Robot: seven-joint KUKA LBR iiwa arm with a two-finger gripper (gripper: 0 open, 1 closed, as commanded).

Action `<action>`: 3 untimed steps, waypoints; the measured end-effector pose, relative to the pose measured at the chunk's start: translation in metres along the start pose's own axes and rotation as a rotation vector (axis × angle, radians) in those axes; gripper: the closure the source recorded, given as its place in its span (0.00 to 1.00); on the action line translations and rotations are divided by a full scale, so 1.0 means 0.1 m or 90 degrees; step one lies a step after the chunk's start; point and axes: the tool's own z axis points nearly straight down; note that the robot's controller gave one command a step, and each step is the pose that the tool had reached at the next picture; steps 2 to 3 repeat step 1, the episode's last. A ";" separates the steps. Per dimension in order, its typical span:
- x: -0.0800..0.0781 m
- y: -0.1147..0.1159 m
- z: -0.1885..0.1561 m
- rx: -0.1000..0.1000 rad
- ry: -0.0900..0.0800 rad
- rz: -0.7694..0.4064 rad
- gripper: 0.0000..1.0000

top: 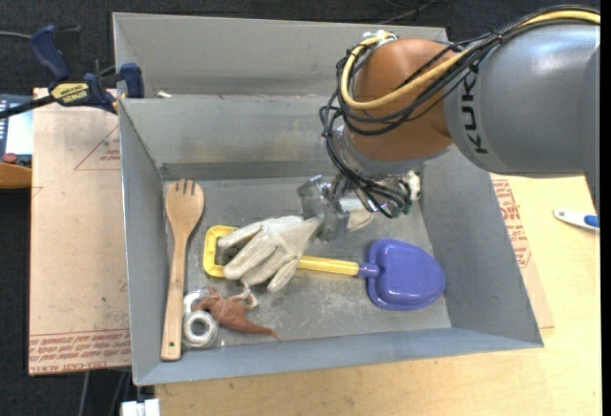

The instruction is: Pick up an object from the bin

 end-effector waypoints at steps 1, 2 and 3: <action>0.03 -0.14 -0.86 0.002 -0.004 -0.258 1.00; 0.03 -0.14 -0.86 0.002 -0.004 -0.258 1.00; 0.03 -0.14 -0.86 0.002 -0.004 -0.258 1.00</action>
Offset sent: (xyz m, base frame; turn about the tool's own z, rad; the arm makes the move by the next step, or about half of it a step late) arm 0.0029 0.0134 0.0060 -0.0450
